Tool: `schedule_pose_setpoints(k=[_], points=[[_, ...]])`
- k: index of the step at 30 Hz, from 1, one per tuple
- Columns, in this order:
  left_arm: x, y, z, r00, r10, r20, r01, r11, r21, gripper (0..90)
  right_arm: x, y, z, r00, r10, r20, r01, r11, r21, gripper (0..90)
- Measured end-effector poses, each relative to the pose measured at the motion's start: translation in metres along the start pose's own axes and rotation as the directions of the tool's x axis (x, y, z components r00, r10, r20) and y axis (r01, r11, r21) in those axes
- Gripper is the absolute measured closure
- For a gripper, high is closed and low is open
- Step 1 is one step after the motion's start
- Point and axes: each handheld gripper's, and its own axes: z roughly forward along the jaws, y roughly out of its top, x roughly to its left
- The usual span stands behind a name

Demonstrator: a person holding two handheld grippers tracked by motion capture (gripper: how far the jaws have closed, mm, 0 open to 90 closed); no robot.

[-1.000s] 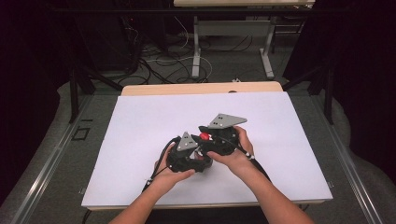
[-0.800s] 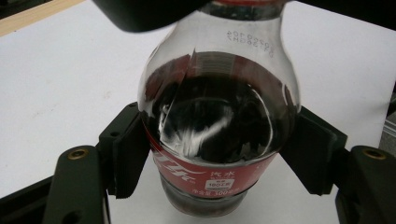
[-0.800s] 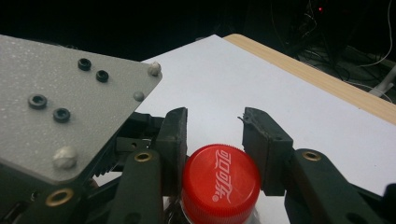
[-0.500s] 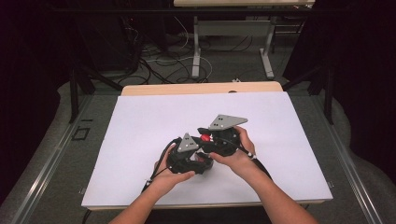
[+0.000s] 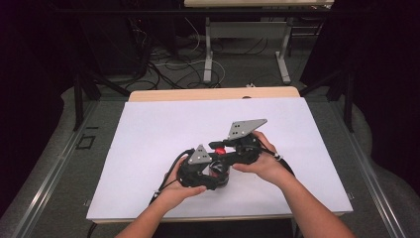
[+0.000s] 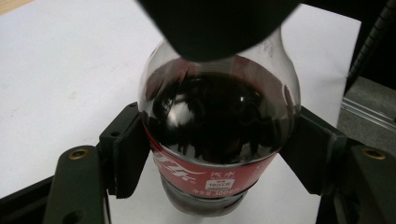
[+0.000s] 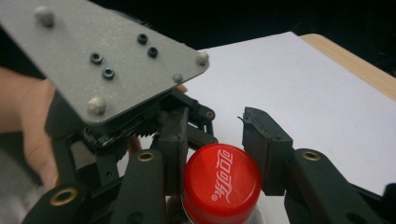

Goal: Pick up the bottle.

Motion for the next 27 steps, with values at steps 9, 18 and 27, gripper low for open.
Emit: schedule_pose_setpoints(k=[9, 18, 27], points=[[-0.004, 0.001, 0.001, 0.9986, 0.042, 0.032, -0.042, 0.9989, 0.019, 30.4, -0.008, 0.003, -0.005, 0.9885, -0.074, -0.132, 0.082, 0.995, 0.056, 61.5], [-0.005, 0.001, 0.002, 0.9996, 0.015, 0.022, -0.015, 0.9999, -0.001, 30.3, -0.014, 0.007, -0.004, 0.9781, -0.082, -0.191, 0.101, 0.991, 0.090, 57.7], [0.002, 0.001, 0.000, 0.9996, -0.010, -0.025, 0.011, 0.9998, 0.016, 30.2, 0.001, 0.021, -0.008, 0.9996, 0.017, 0.022, -0.021, 0.986, 0.166, 46.8]])
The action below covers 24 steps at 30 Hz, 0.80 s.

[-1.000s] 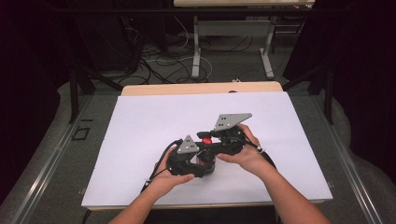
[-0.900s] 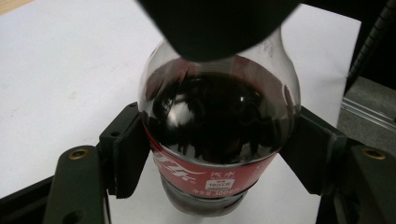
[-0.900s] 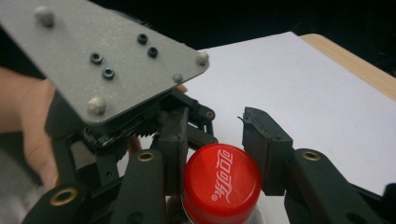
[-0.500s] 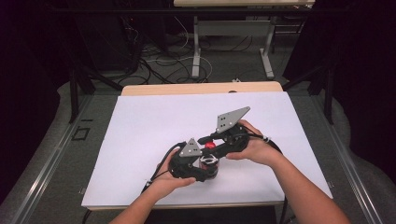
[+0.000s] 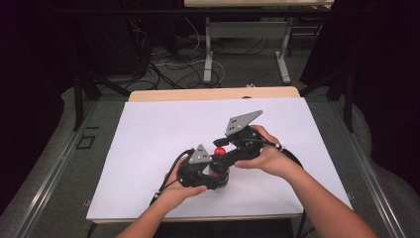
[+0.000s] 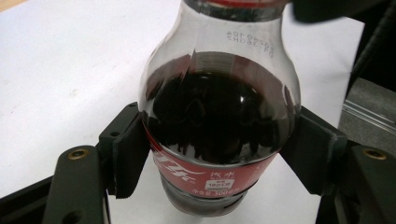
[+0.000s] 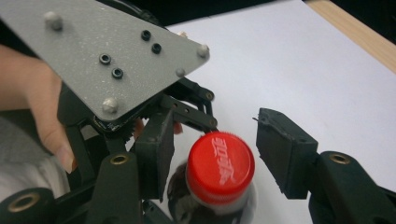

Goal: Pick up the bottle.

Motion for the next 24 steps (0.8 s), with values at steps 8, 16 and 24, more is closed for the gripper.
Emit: schedule_pose_setpoints(k=[8, 16, 24], points=[[0.001, -0.001, 0.001, 0.9988, 0.005, -0.050, -0.006, 0.9999, -0.010, 30.2, 0.017, 0.011, 0.004, 0.9711, 0.134, 0.197, -0.146, 0.988, 0.047, 53.5], [-0.001, 0.000, 0.001, 0.9980, -0.007, -0.063, 0.006, 0.9999, -0.015, 30.1, 0.024, 0.012, 0.017, 0.9491, 0.127, 0.288, -0.144, 0.989, 0.036, 60.8], [-0.001, -0.001, 0.001, 0.9977, 0.001, -0.067, -0.001, 1.0000, -0.005, 30.3, 0.021, 0.008, 0.017, 0.9589, 0.129, 0.253, -0.136, 0.991, 0.014, 61.5]])
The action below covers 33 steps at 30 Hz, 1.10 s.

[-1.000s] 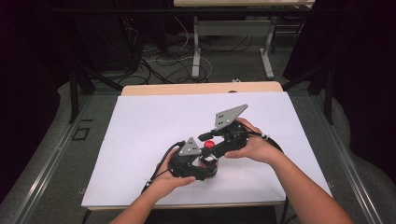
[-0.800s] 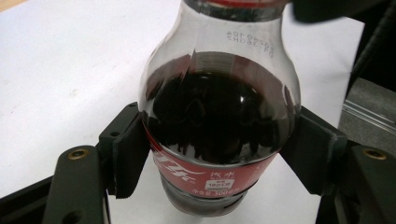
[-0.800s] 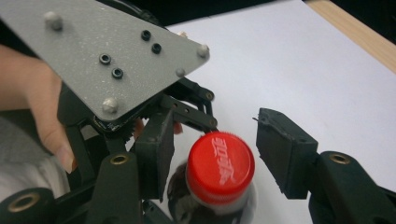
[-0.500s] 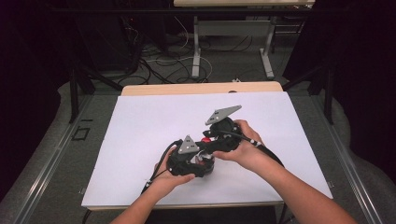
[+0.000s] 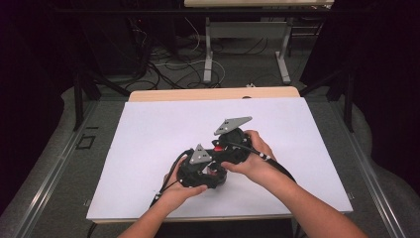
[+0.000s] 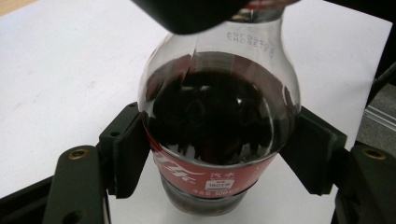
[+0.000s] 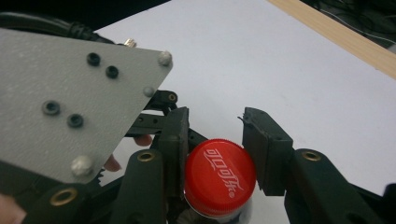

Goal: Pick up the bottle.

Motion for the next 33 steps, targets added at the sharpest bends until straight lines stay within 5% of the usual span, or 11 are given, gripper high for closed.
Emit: schedule_pose_setpoints(k=[5, 8, 12, 16, 18, 19, 22, 24, 26, 30, 33], points=[[-0.002, 0.000, 0.001, 0.9998, 0.004, 0.022, -0.004, 1.0000, 0.004, 30.4, -0.013, 0.001, -0.001, 0.9899, -0.048, -0.134, 0.051, 0.998, 0.021, 61.9], [-0.002, 0.001, 0.000, 0.9988, 0.017, 0.046, -0.018, 0.9996, 0.022, 30.4, -0.021, 0.003, -0.001, 0.9668, -0.110, -0.231, 0.123, 0.991, 0.045, 61.9], [-0.005, 0.000, 0.001, 0.9981, 0.033, 0.051, -0.034, 0.9993, 0.018, 30.3, -0.031, 0.007, 0.001, 0.8764, -0.293, -0.382, 0.323, 0.946, 0.014, 61.9], [-0.007, 0.000, 0.001, 0.9967, 0.046, 0.066, -0.047, 0.9988, 0.010, 30.3, -0.037, 0.010, 0.001, 0.8016, -0.369, -0.470, 0.416, 0.909, -0.004, 61.9], [-0.007, 0.000, 0.001, 0.9965, 0.039, 0.074, -0.040, 0.9991, 0.015, 30.3, -0.039, 0.011, 0.003, 0.7730, -0.397, -0.495, 0.445, 0.895, -0.024, 61.8], [-0.006, 0.001, 0.001, 0.9961, 0.034, 0.081, -0.036, 0.9991, 0.022, 30.3, -0.040, 0.011, 0.003, 0.7699, -0.399, -0.498, 0.446, 0.895, -0.026, 61.7], [-0.005, 0.001, 0.000, 0.9969, 0.035, 0.071, -0.037, 0.9991, 0.022, 30.3, -0.039, 0.011, 0.004, 0.7819, -0.395, -0.483, 0.435, 0.900, -0.031, 54.7], [-0.002, 0.001, -0.001, 0.9974, 0.033, 0.064, -0.034, 0.9993, 0.017, 30.2, -0.036, 0.011, 0.002, 0.8229, -0.359, -0.441, 0.391, 0.920, -0.018, 47.3], [-0.001, 0.001, -0.002, 0.9985, 0.016, 0.052, -0.016, 0.9999, 0.006, 30.2, -0.032, 0.011, 0.000, 0.8471, -0.339, -0.409, 0.372, 0.928, 0.002, 46.0], [0.002, 0.000, -0.002, 0.9996, 0.002, 0.029, -0.002, 1.0000, -0.004, 30.2, -0.022, 0.011, -0.006, 0.9377, -0.219, -0.270, 0.237, 0.971, 0.034, 42.0], [0.002, 0.000, -0.002, 0.9996, -0.018, 0.021, 0.018, 0.9998, -0.001, 30.2, -0.015, 0.010, -0.011, 0.9748, -0.121, -0.187, 0.131, 0.991, 0.041, 42.7]])
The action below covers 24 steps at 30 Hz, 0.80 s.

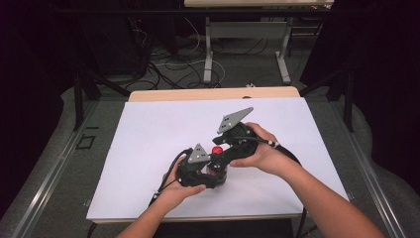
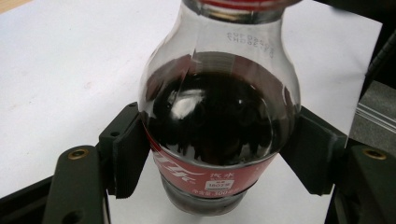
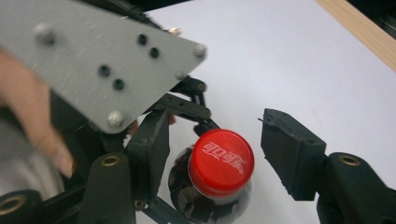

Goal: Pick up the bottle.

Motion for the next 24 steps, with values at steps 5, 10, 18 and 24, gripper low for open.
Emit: schedule_pose_setpoints(k=[5, 10, 18, 24], points=[[0.000, 0.001, 0.000, 1.0000, 0.003, -0.003, -0.003, 1.0000, 0.007, 30.2, 0.013, 0.001, 0.002, 0.9830, 0.123, 0.136, -0.126, 0.992, 0.010, 50.3], [-0.003, 0.000, 0.001, 0.9998, 0.002, -0.019, -0.002, 1.0000, -0.002, 30.2, 0.017, 0.003, 0.006, 0.9597, 0.177, 0.219, -0.187, 0.982, 0.026, 57.8], [-0.001, 0.000, 0.001, 0.9995, 0.001, -0.032, -0.001, 1.0000, -0.007, 30.2, 0.018, 0.005, 0.009, 0.9539, 0.204, 0.220, -0.214, 0.977, 0.023, 60.7], [0.001, 0.000, 0.001, 0.9997, 0.012, -0.024, -0.011, 0.9999, 0.006, 30.3, 0.012, 0.005, 0.009, 0.9727, 0.173, 0.155, -0.181, 0.983, 0.043, 61.2]])
